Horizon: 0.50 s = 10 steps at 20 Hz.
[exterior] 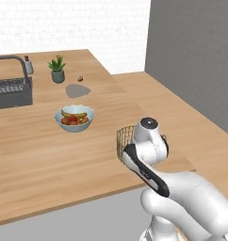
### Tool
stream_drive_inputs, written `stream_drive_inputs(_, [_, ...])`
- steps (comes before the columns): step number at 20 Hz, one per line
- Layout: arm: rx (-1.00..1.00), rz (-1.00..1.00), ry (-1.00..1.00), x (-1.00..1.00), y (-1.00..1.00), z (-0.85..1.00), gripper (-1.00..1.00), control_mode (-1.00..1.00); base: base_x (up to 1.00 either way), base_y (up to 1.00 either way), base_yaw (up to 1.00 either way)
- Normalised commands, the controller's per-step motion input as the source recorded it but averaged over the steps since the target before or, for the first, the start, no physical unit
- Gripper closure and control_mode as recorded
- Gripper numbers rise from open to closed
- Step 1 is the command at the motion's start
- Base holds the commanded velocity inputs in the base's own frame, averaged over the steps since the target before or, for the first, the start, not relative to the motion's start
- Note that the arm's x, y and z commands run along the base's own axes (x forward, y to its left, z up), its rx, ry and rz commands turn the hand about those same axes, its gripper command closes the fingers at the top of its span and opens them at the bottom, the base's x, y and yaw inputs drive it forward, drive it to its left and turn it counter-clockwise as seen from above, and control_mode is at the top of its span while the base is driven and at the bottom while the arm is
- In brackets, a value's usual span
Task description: Open the cabinet, pick up the bread from the cabinet and place it in the basket. Then move the basket to the dining counter.
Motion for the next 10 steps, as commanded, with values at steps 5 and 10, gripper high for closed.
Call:
stream_drive_inputs(5, [0.0,0.04,0.02,0.32,0.0,-0.12,-1.0,-1.0,0.0,0.0,0.0])
stream_drive_inputs(10, [0.0,0.0,0.0,0.01,0.01,0.38,-1.0,-1.0,0.0,0.0,0.0])
